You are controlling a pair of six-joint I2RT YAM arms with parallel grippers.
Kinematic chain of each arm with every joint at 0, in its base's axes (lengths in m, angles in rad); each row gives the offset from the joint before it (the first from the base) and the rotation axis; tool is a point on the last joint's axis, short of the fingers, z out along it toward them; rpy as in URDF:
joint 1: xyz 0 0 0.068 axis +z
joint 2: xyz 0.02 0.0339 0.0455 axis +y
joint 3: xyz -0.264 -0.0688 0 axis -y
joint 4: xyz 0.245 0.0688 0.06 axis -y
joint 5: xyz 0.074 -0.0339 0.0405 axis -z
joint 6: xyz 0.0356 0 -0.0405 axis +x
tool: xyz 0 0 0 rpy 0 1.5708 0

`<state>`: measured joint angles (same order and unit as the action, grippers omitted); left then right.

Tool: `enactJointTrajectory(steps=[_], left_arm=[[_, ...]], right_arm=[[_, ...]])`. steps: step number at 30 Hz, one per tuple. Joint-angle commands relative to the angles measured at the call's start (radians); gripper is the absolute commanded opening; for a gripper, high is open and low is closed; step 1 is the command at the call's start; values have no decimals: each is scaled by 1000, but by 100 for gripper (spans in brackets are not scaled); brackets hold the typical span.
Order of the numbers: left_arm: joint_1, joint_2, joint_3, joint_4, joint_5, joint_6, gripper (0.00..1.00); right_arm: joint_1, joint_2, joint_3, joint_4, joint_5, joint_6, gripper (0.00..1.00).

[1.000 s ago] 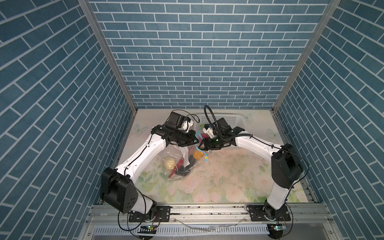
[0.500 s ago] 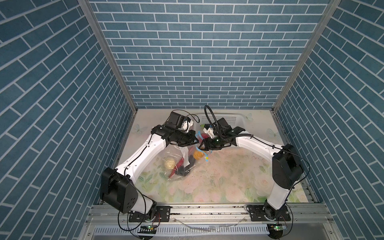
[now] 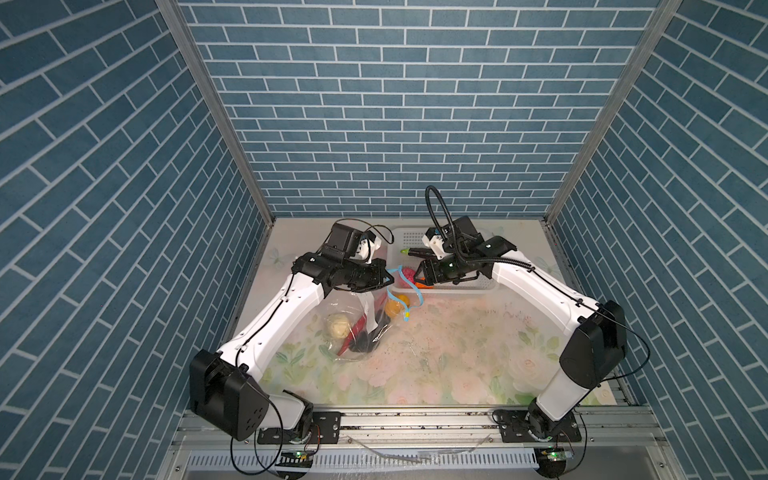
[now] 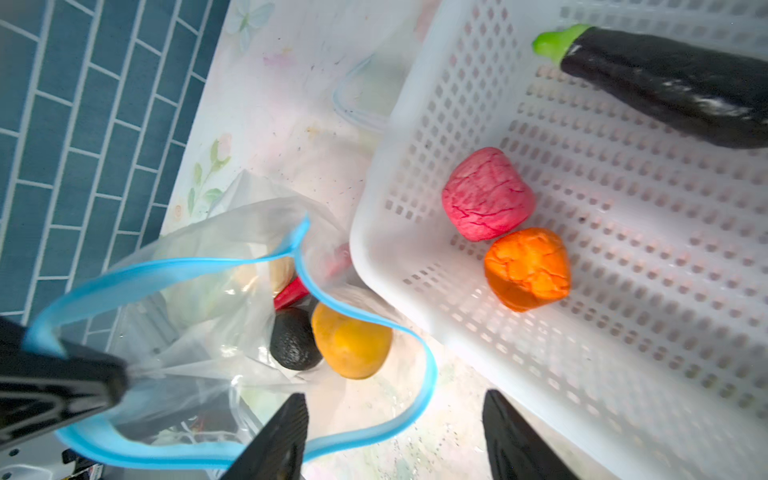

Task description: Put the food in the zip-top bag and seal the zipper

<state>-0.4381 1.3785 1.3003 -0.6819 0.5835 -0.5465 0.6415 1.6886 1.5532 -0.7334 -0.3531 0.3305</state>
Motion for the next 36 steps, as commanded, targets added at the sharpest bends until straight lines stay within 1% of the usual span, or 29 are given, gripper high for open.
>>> enactJointTrajectory(steps=[1,5,9,14,17,19,25,28,31,36], left_arm=[[15,-32,28,-16,-2,8,0],[26,-45,45,-38,-5,16,0],[35,-61,44,-38,-8,16,0],[37,-79,27,-26,-8,11,0],[38,-84,17,-17,-4,6,0],[37,-88,16,-18,-2,7,0],[38,-97,7,-24,-5,13,0],[38,-101,7,-25,-5,16,0],[41,-104,6,-26,-7,19,0],[48,-113,3,-33,-8,22,0]], right_arm=[[-5,-3,64,-81,12,-25,68],[7,12,44,-68,-52,84,65],[42,11,-5,-43,-73,160,64],[47,-15,-115,39,-61,253,62],[48,-8,-146,85,-51,296,62],[49,-6,-172,130,-54,328,59],[54,3,-210,247,-116,386,43],[56,17,-210,262,-122,392,35],[55,27,-207,278,-138,401,24],[65,10,-189,274,-139,395,10]])
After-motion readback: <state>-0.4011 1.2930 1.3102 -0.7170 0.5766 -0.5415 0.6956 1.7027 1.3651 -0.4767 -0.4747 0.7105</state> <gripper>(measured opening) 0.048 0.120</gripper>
